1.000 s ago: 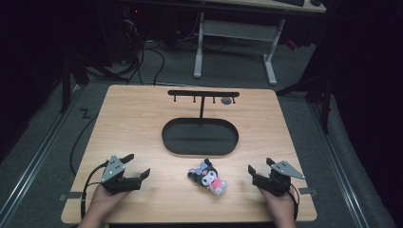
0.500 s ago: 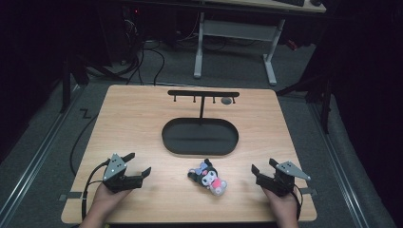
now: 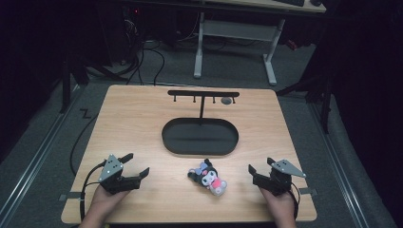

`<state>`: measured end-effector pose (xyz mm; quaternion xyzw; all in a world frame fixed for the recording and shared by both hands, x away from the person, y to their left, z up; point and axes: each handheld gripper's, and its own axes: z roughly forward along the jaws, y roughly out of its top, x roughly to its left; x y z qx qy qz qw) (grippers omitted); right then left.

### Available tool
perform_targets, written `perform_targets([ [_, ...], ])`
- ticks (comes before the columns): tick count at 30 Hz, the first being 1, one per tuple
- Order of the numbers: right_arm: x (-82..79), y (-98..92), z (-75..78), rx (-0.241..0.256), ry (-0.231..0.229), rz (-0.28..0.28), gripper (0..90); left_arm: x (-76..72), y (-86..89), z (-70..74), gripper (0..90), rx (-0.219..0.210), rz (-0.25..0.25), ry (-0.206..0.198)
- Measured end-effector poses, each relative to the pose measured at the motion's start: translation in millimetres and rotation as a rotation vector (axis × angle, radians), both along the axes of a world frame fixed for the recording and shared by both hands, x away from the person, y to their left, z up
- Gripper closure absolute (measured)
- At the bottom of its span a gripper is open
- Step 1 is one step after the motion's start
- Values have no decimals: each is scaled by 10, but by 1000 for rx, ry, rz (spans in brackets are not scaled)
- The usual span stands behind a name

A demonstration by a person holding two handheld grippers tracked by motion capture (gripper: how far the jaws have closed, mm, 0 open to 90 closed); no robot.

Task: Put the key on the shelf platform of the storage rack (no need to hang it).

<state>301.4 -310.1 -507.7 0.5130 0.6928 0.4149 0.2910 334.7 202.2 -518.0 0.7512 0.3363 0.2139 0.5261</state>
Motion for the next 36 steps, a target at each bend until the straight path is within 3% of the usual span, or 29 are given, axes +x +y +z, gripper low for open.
perform_targets([
  [9, 28, 13, -2, 5, 16, -8, 161, 34, 4, -26, 156, 21, 9, 8],
  [14, 64, 58, 59, -12, 83, 32, 164, 48, -21, -43, 157, 34, 2, 2],
  [18, 66, 113, 81, -51, 123, 34, 169, 44, -17, -46, 158, 27, 2, 2],
  [22, 81, 133, 133, -65, 163, 40, 212, 20, -6, -35, 156, 28, -23, -23],
  [28, 105, 105, 180, -62, 215, 19, 231, 23, -42, -35, 156, 48, -29, -39],
  [36, 100, 35, 246, -99, 270, -4, 256, 48, -86, -32, 156, 62, -40, -39],
])
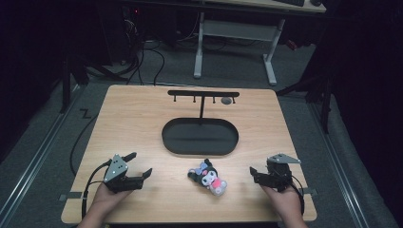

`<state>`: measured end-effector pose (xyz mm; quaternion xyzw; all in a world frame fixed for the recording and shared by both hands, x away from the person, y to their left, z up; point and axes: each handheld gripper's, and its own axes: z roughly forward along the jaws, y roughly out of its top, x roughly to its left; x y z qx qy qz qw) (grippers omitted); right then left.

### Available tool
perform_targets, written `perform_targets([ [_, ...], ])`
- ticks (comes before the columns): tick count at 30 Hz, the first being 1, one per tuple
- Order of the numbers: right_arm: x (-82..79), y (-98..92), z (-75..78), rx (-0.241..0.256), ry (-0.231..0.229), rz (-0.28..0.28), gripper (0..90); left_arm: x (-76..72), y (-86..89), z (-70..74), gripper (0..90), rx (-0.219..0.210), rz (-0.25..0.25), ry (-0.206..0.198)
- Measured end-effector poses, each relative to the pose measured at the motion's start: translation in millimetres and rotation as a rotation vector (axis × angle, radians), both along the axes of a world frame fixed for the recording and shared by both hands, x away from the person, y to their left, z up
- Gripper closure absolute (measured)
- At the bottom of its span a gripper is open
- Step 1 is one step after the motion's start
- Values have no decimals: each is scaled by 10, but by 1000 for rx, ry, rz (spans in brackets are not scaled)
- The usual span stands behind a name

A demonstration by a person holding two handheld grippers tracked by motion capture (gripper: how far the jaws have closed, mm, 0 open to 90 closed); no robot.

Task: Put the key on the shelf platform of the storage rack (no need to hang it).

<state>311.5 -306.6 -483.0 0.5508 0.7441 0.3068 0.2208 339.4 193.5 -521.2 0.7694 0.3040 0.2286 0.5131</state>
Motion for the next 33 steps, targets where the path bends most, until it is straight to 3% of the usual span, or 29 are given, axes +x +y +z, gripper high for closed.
perform_targets([
  [10, 23, -28, 134, -20, 54, 1, 279, -14, -8, 7, 154, 14, 0, -15],
  [28, 134, -10, 26, -50, 167, 2, 274, -7, -73, 11, 155, 14, -42, -22],
  [33, 157, 64, 11, -105, 223, 40, 278, 12, -81, 4, 152, 23, -28, -15],
])
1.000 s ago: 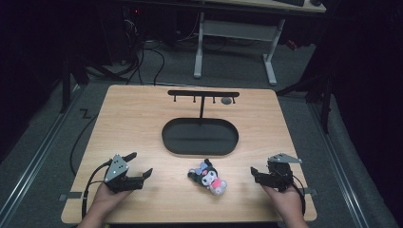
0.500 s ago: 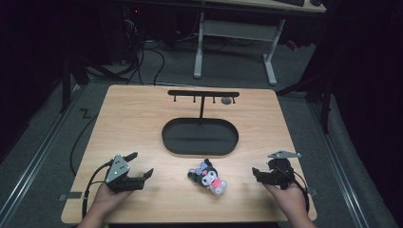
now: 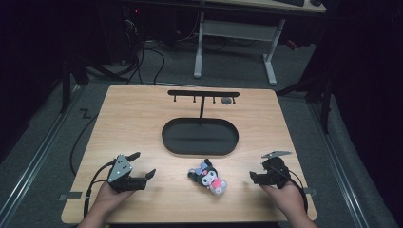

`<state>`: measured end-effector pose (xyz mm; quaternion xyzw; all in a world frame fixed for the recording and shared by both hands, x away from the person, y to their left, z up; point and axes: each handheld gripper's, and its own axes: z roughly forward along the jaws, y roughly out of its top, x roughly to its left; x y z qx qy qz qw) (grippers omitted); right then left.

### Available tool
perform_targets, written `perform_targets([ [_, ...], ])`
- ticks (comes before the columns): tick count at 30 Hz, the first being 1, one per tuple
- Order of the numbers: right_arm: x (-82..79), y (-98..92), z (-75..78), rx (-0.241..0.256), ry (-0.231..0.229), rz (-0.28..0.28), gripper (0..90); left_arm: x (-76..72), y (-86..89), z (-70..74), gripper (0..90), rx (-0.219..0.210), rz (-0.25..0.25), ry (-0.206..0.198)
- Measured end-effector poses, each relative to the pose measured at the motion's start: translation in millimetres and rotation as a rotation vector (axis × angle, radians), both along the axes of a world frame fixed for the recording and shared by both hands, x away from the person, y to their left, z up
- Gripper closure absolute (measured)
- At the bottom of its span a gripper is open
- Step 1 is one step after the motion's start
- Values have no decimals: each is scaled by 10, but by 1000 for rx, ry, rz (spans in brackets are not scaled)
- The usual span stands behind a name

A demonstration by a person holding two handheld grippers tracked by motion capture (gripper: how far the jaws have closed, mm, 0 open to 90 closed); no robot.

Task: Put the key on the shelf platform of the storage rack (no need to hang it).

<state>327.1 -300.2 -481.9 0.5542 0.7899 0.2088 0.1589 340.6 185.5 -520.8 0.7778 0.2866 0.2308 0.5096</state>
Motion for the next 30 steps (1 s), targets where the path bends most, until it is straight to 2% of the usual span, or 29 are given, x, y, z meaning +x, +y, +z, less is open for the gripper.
perform_targets([
  [3, 17, 16, 0, -6, 22, 7, 280, -15, 11, 17, 152, -7, 11, -3],
  [8, 68, 79, 25, -53, 76, 38, 280, -45, 43, 9, 152, 2, 9, 16],
  [13, 112, 126, 79, -93, 105, 70, 279, -62, 48, -12, 152, 7, 6, 14],
  [14, 118, 132, 92, -101, 112, 81, 279, -65, 62, -7, 152, 1, 7, 20],
  [18, 140, 159, 123, -127, 135, 109, 279, -65, 84, 14, 152, -19, 27, 6],
  [22, 141, 173, 154, -110, 142, 117, 280, -52, 118, 23, 152, -17, 40, 1],
  [23, 143, 187, 177, -117, 148, 124, 279, -35, 131, 35, 152, -37, 45, 0],
  [27, 152, 209, 207, -123, 158, 139, 279, -25, 135, 26, 153, -55, 49, -6],
  [30, 142, 252, 262, -144, 174, 164, 273, -19, 122, 11, 151, -49, 44, 14],
])
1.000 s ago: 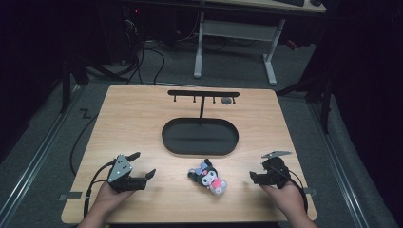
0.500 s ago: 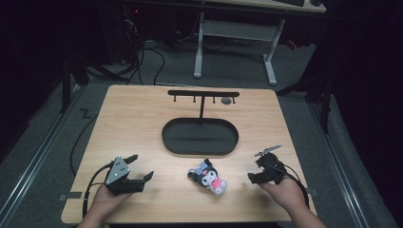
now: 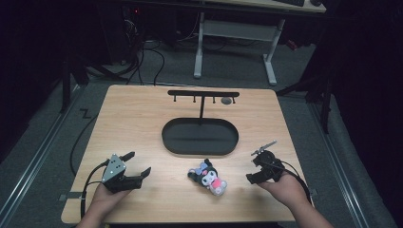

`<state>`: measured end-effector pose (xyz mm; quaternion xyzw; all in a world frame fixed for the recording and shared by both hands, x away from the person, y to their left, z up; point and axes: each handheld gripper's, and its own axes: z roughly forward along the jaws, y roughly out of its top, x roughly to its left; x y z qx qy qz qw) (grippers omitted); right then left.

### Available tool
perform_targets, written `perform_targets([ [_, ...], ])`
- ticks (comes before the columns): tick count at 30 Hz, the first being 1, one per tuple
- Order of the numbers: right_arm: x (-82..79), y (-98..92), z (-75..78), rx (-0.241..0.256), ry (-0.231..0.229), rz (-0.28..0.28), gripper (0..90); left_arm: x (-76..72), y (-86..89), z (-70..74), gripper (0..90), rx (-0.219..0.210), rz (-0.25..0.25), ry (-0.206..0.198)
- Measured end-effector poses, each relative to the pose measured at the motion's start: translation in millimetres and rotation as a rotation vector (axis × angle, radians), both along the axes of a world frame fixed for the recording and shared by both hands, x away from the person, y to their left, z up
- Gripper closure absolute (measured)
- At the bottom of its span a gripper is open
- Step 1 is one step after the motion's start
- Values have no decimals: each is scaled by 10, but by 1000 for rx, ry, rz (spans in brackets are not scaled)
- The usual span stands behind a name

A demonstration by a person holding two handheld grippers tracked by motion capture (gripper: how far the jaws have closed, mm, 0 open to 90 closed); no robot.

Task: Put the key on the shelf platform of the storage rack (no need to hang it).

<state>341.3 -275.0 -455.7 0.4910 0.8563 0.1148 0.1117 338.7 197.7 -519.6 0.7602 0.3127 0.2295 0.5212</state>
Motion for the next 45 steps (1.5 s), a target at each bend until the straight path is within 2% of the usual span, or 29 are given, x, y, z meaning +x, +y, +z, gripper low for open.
perform_targets([
  [5, -22, 44, 52, 7, 6, 21, 268, 1, 9, 7, 152, 3, 7, -2],
  [10, -62, 114, 93, 10, 19, 53, 227, 8, 45, 15, 153, -15, 16, 1],
  [13, -93, 206, 164, 5, 20, 74, 159, 4, 34, 2, 153, -1, 18, -5],
  [19, -118, 360, 230, 13, 23, 121, 139, 4, 15, -16, 154, -1, 9, 11],
  [26, -161, 582, 208, 31, 48, 179, 119, -7, 0, -24, 154, 14, -2, 5],
  [31, -156, 696, 210, 52, 67, 188, 118, -6, 5, -22, 154, 19, 3, -3],
  [36, -138, 826, 195, 49, 85, 221, 134, 2, 22, -15, 151, 9, 15, -4],
  [37, -132, 880, 165, 54, 101, 231, 136, 3, 26, -14, 150, 8, 17, -5],
  [45, -116, 1032, 58, 55, 134, 253, 152, 2, 20, -20, 151, 8, 9, -3],
])
